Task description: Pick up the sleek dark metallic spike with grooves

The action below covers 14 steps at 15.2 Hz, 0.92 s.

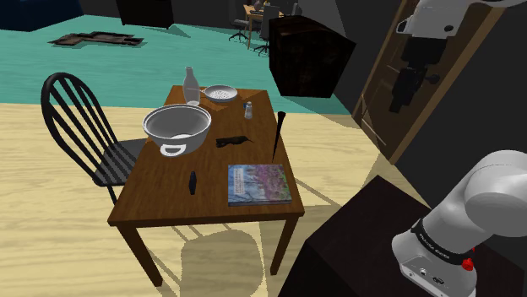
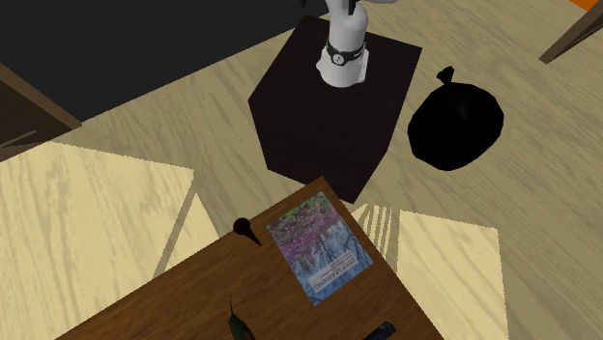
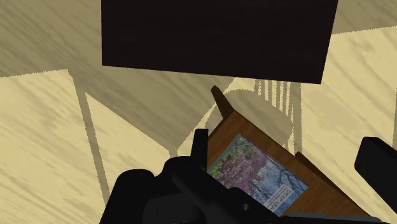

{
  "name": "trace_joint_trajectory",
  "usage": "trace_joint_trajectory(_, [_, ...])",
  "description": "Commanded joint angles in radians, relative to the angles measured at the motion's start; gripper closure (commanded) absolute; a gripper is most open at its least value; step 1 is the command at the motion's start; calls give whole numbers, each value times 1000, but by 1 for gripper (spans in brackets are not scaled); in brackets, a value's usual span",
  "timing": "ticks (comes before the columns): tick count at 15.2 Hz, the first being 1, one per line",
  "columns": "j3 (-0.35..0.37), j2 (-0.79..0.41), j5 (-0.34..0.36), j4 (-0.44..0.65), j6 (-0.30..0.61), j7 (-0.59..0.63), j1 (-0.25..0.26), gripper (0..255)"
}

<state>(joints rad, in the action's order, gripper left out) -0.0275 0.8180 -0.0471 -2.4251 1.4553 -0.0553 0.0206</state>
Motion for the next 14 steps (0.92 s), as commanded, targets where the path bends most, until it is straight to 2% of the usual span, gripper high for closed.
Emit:
trace_joint_trajectory(1, [0, 0, 0, 0, 0, 0, 0, 0])
trace_joint_trajectory(7, [-26, -206, -12, 30, 186, -33, 4, 0])
trace_joint_trajectory(14, [-53, -468, -44, 129, 359, -79, 14, 0])
